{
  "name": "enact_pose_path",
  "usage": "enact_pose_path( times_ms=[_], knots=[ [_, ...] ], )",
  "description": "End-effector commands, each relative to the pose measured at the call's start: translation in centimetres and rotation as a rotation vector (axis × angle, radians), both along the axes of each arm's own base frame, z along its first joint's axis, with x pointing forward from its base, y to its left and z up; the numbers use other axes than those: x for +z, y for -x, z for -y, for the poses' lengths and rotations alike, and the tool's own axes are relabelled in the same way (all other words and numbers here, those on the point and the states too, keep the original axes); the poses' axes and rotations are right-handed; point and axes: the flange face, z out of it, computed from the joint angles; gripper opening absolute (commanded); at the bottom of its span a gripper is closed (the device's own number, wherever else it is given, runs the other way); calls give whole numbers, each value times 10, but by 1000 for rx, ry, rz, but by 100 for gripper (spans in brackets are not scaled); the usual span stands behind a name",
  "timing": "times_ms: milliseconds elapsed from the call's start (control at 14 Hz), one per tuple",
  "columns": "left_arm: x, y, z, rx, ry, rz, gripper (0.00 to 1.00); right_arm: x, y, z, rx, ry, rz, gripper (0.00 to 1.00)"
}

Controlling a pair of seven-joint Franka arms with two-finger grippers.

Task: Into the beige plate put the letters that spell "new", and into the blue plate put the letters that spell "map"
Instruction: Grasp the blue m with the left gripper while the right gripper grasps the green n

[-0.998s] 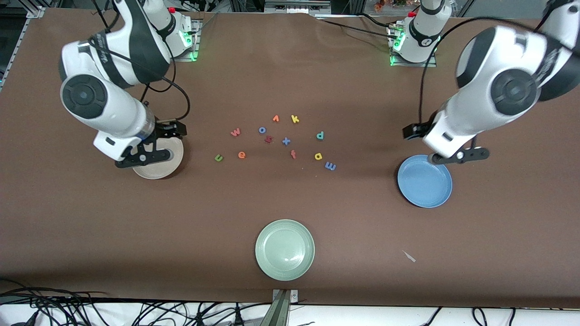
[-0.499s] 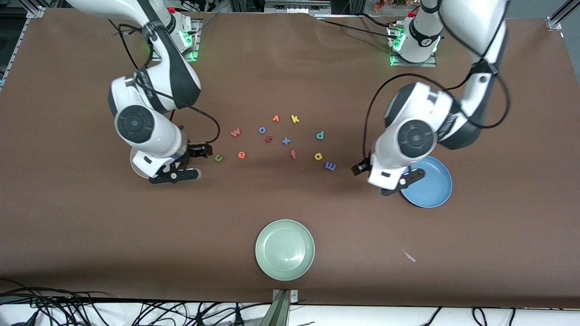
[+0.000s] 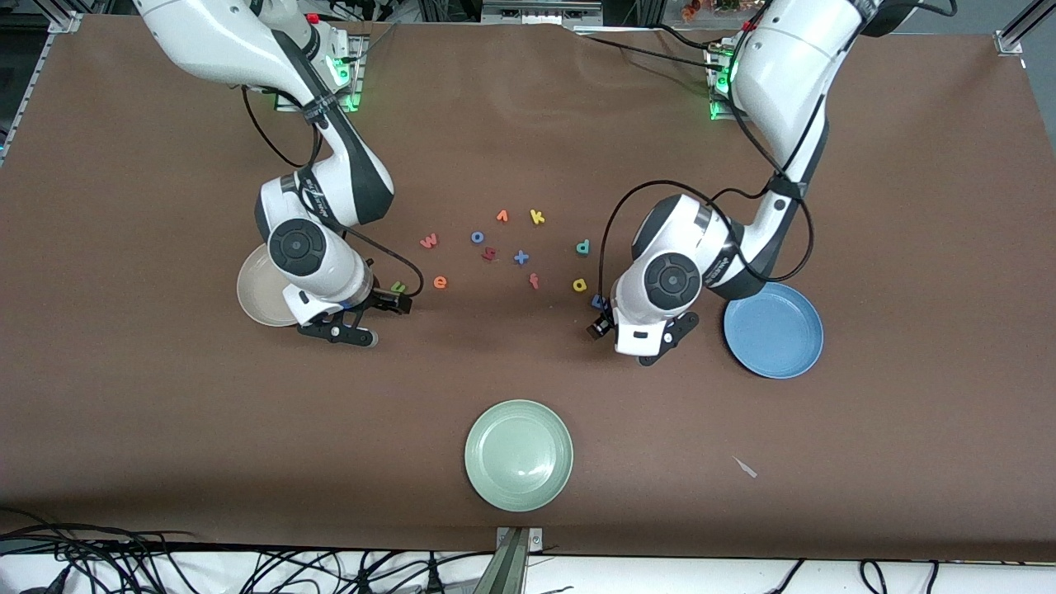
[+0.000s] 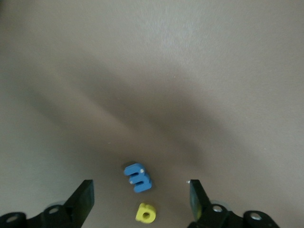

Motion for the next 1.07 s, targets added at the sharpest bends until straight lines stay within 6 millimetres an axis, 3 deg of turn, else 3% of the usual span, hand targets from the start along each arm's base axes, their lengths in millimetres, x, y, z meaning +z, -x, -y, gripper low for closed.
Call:
enact_pose_path(
  times_ms=[0,356,641,855,998],
  knots=[
    [-16,10,0,55,42,25,76,-26,21,-25,-166,-29,23,100],
    [-44,35,8,37,27,-6,75,-42,47,-22,-220,-9,-1,100],
    [-51,43,13,26,25,-5,75,-45,67,-12,-219,-19,21,100],
    [-59,46,14,23,20,-15,69,-56,81,-6,-221,-29,38,99],
    [-59,44,12,27,20,-15,57,-62,84,-3,-222,-36,50,97]
  ],
)
